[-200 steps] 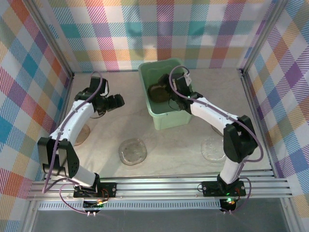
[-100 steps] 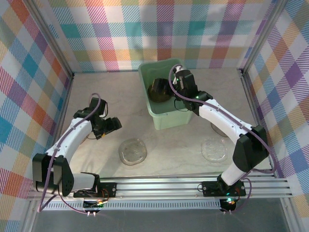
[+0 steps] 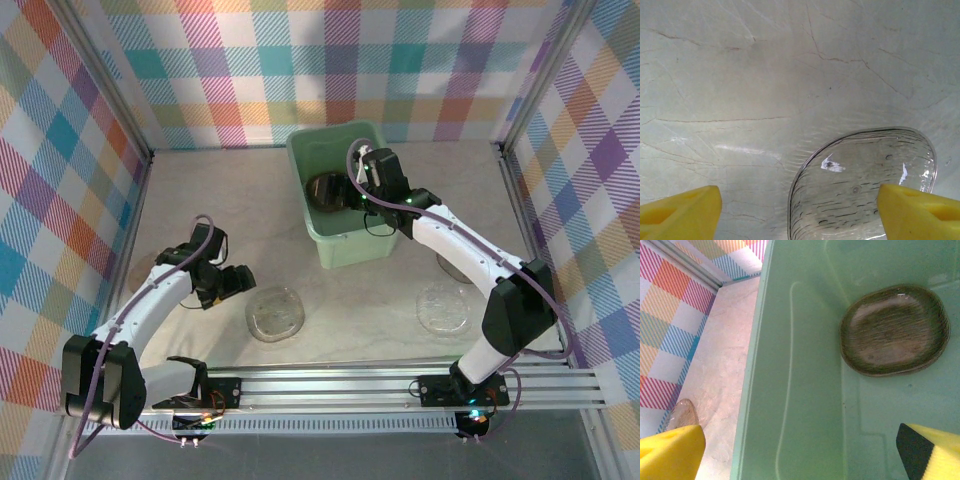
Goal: Place the plates into the plastic bin on the countertop
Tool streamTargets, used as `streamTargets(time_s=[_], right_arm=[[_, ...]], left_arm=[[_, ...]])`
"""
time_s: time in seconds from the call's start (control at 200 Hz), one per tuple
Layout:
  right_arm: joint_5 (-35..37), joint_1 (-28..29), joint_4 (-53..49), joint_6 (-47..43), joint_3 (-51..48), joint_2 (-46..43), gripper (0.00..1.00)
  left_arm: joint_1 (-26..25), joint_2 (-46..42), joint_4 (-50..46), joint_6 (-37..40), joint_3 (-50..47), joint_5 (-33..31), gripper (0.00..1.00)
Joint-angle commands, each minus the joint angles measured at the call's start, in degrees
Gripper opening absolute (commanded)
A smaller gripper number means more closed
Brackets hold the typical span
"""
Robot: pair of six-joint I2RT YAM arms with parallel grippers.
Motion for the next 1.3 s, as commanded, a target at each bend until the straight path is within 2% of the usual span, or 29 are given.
streamTargets(time_s=[0.0, 0.27, 0.36, 0.93, 1.295], right_arm=[[-1.9, -0.1, -1.2, -1.0, 1.3, -1.7, 0.98], [-2.3, -0.1, 0.4, 0.0, -2.7, -3.8, 0.98], [-2.6, -0.1, 0.3, -0.1, -2.7, -3.7, 0.98], [-3.4, -0.1, -1.1, 0.8, -2.9, -4.2, 0.98], [-2.9, -0.1, -1.3, 0.6, -5.0, -5.7, 0.98]], left_arm=[[-1.7, 0.9, 0.7, -0.5, -0.5, 0.8, 0.80], [-4.0, 2.6, 0.6, -0.9, -1.6, 1.0, 0.78], [-5.1, 3.3, 0.2, -1.4, -1.8, -0.3, 0.78], [-10.0, 5.2, 1.1, -4.0, -3.6, 1.8, 0.74], [-11.9, 7.3, 3.0, -4.8, -4.2, 2.4, 0.66]])
